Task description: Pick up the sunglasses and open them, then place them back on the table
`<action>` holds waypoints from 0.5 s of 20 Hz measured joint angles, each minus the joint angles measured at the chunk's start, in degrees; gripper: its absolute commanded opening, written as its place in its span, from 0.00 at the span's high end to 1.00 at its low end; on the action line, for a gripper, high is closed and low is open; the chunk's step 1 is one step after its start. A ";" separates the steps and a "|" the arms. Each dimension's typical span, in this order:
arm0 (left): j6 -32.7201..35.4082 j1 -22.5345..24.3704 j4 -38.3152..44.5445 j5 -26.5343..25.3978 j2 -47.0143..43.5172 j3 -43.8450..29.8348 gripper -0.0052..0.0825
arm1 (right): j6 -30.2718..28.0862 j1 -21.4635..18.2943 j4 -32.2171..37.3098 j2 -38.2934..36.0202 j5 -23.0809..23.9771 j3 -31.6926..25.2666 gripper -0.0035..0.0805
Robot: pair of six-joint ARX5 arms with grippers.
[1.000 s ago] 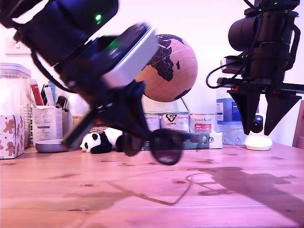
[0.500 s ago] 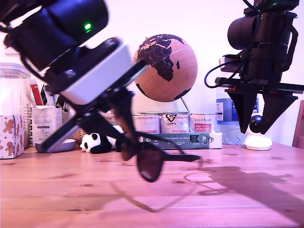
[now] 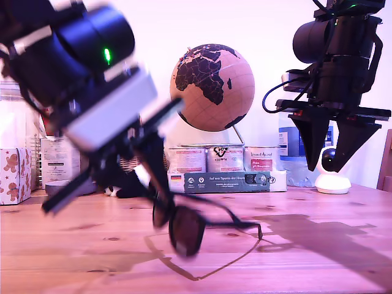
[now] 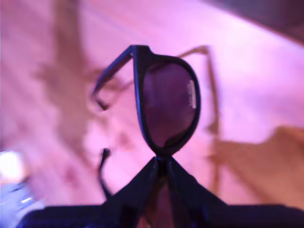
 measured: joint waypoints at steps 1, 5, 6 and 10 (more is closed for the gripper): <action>0.00 0.09 0.48 0.02 0.70 0.00 0.92 | 0.00 0.00 -0.04 0.00 0.00 0.00 0.54; 0.09 1.22 0.70 -0.02 0.96 0.00 0.89 | 0.00 0.00 -0.44 0.00 -0.02 0.00 0.54; 0.61 1.53 0.70 -0.07 0.96 0.00 0.89 | 0.00 0.00 -0.44 0.00 -0.02 0.00 0.54; 1.46 3.28 0.68 -0.42 0.96 0.00 0.74 | 0.00 0.00 -0.46 0.00 -0.04 0.00 0.54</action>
